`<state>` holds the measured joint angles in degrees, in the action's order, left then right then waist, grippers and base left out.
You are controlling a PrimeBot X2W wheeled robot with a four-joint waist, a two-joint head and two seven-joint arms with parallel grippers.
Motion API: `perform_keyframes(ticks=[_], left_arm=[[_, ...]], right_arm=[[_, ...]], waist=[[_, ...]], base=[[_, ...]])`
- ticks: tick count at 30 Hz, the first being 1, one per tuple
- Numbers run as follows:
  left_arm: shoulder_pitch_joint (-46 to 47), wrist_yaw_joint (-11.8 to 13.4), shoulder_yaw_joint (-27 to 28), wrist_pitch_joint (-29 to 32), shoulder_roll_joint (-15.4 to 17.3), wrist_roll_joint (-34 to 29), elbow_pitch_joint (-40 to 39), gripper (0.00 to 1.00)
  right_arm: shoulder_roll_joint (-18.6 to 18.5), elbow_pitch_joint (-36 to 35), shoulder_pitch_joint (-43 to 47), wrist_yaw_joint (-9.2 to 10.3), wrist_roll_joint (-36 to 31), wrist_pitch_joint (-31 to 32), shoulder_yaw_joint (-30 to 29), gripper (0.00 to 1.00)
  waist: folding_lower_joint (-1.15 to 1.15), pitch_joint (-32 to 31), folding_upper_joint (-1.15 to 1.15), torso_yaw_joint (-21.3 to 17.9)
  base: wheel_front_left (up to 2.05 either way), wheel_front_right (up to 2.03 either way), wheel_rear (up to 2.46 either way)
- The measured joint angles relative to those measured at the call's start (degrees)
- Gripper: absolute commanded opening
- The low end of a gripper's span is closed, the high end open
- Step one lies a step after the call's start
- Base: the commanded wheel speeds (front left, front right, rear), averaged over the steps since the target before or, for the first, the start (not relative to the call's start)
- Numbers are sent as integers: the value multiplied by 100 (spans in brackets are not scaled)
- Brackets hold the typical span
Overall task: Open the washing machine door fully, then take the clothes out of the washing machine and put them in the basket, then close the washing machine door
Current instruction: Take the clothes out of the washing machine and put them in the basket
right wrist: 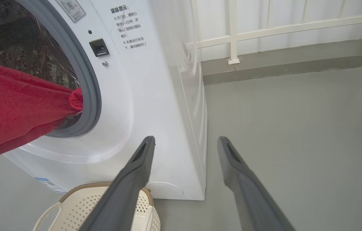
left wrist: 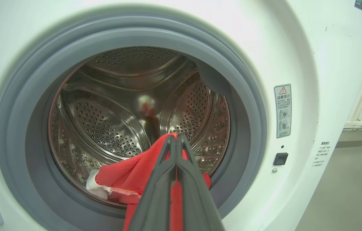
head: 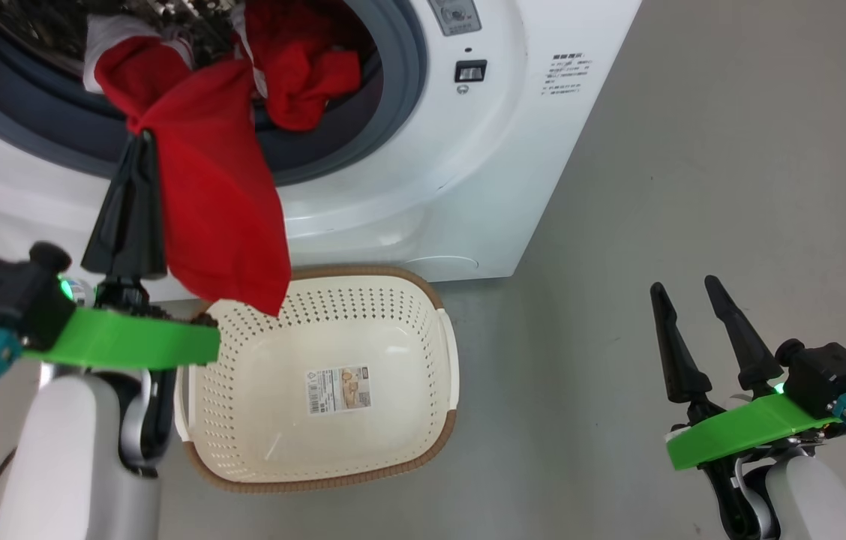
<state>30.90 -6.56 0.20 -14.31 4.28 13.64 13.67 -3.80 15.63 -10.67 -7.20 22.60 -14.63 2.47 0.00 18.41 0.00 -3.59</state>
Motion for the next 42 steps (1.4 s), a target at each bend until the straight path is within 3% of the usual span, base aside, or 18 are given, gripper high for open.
perform_keyframes(ticks=[11, 17, 28, 42], left_arm=[[-848, 1, -27, -24, -118, 0, -1441, 0], [-1152, 8, -254, -33, -143, -3, -1573, 0], [-1183, 0, -530, -33, -109, 1, 665, 0], [493, -55, -485, -33, 125, -204, 3148, 0]], right_arm=[[-36, -2, 18, 0, 0, 0, 1, 100], [-44, -10, 19, 0, 0, 0, 5, 100], [24, -73, -23, 0, 0, 0, 36, 100], [77, -165, -476, 0, 19, -1, 96, 100]], waist=[[0, -71, 0, 17], [0, 11, 0, 27], [0, 381, 0, -61], [0, 1110, 0, -299]], base=[[0, 0, 0], [0, 0, 0], [0, 0, 0], [0, 0, 0]])
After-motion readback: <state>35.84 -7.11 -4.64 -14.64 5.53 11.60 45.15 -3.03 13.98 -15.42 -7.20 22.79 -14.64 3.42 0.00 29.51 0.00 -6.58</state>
